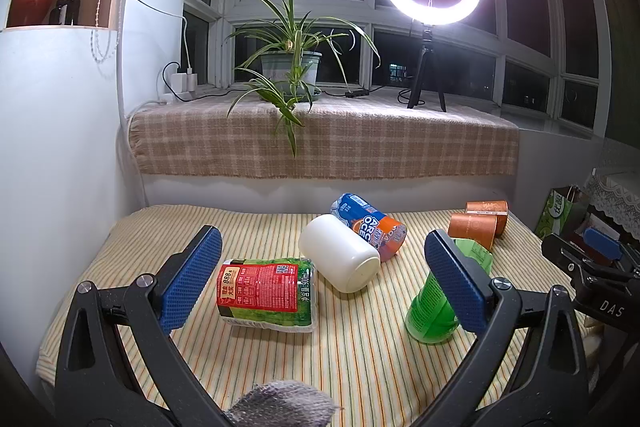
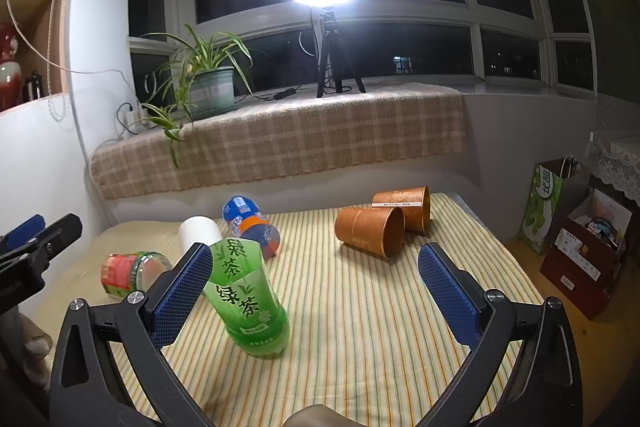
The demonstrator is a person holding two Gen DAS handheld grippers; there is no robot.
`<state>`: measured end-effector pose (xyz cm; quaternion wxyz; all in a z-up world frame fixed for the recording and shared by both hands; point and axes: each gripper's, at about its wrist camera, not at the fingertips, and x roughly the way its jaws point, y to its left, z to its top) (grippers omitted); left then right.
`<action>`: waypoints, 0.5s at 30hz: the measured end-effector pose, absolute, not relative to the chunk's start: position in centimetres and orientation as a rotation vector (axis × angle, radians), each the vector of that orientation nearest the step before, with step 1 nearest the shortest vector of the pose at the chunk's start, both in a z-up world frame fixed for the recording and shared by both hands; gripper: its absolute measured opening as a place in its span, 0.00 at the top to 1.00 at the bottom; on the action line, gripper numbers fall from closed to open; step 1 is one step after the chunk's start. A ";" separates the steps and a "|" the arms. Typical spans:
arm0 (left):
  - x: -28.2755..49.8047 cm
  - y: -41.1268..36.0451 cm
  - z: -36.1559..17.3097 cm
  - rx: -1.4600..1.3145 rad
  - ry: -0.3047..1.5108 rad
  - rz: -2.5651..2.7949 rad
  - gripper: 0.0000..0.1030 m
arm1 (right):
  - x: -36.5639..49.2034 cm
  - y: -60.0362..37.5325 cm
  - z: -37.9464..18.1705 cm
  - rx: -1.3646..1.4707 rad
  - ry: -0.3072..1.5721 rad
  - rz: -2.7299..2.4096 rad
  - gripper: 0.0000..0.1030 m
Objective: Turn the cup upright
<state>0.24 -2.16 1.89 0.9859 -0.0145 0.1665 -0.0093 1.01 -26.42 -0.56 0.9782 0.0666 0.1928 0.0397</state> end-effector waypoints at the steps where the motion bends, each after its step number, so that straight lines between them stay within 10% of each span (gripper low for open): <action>1: 0.2 -2.2 1.9 -0.029 0.335 -0.019 0.00 | 1.0 -26.4 -0.6 0.134 0.388 0.079 0.01; 15: 0.2 -2.2 1.9 -0.029 0.335 -0.018 0.00 | 1.1 -26.7 -0.9 0.142 0.397 0.082 0.01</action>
